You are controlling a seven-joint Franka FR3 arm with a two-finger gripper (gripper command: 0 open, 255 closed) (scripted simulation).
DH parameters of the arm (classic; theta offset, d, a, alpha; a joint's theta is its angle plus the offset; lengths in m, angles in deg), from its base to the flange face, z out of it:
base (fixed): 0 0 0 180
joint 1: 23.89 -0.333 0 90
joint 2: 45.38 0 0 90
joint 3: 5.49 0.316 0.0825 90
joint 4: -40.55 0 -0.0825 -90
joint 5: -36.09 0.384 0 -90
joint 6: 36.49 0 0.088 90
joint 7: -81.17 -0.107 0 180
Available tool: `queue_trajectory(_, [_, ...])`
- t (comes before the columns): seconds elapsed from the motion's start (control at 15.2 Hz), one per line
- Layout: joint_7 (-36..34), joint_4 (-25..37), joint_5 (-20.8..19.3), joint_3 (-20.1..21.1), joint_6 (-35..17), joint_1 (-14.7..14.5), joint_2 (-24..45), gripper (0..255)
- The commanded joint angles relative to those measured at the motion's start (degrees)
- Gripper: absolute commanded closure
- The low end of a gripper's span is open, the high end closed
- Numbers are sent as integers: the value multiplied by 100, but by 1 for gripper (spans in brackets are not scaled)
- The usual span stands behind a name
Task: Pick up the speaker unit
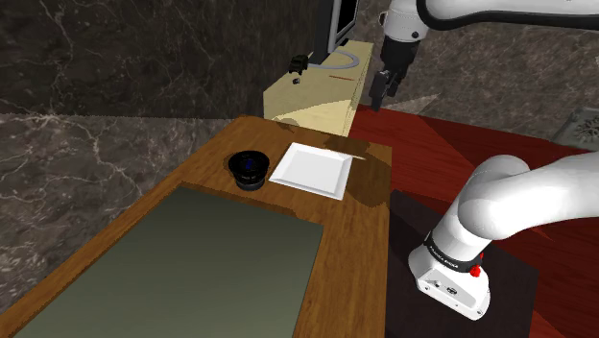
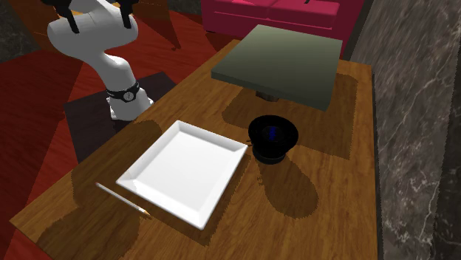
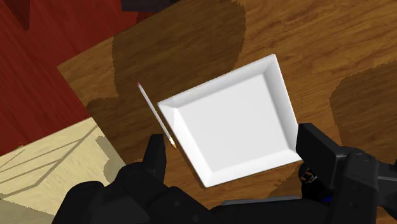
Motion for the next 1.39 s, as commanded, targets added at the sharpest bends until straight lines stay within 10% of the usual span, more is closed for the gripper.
queue_trajectory(0.0, [0, 0, 0, 0, 0, 0, 0, 0])
queue_trajectory(1.32, [841, 1884, 1989, -343, -1838, -653, 4275, 0])
